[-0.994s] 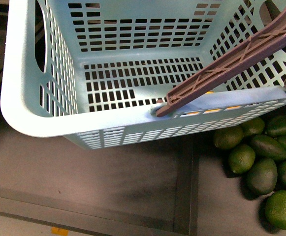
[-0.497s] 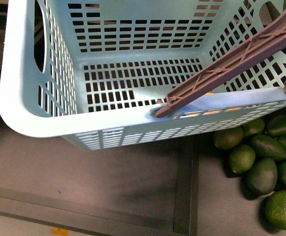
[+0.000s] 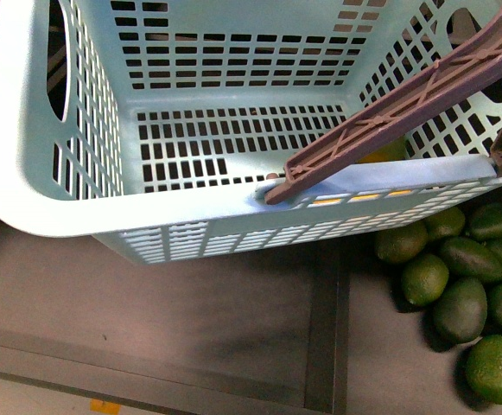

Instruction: Pick mango and avocado into basket

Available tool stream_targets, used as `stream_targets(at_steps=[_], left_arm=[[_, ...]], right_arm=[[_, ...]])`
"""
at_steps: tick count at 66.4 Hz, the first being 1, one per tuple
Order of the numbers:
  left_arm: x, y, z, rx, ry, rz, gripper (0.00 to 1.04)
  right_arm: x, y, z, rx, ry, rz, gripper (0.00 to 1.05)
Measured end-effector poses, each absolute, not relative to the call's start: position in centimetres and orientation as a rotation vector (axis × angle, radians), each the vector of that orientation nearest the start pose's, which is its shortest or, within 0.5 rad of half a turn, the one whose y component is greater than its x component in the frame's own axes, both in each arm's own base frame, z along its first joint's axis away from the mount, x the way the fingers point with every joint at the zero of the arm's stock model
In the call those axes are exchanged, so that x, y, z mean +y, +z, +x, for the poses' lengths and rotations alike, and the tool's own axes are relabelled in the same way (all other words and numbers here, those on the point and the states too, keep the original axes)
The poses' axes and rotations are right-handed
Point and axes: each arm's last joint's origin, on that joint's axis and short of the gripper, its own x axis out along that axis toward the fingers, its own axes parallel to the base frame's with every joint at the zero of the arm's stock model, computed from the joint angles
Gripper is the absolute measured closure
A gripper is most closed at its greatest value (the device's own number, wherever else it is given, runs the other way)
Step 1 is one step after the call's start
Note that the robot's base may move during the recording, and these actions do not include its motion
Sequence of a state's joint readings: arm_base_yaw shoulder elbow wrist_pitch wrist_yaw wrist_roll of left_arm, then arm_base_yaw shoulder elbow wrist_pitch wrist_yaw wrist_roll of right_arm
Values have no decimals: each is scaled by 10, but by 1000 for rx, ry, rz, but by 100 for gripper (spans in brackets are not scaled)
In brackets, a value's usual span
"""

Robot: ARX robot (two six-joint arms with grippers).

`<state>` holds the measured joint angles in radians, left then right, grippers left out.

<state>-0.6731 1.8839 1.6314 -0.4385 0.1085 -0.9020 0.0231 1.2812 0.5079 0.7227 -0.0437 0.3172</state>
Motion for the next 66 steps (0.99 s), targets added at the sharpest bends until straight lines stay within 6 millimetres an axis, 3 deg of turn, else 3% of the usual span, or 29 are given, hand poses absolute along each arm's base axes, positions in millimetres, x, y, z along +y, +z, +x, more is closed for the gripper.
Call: stream_targets(at_steps=[9, 31, 66], left_arm=[[-269, 290, 333, 954, -383, -627, 91], [-269, 290, 332, 957, -387, -628, 91], [-269, 290, 333, 957, -387, -627, 91]], right_arm=[[0, 222, 218, 0, -5, 105, 43], [0, 194, 177, 5, -1, 12, 102], [0, 174, 138, 11, -1, 6, 103]])
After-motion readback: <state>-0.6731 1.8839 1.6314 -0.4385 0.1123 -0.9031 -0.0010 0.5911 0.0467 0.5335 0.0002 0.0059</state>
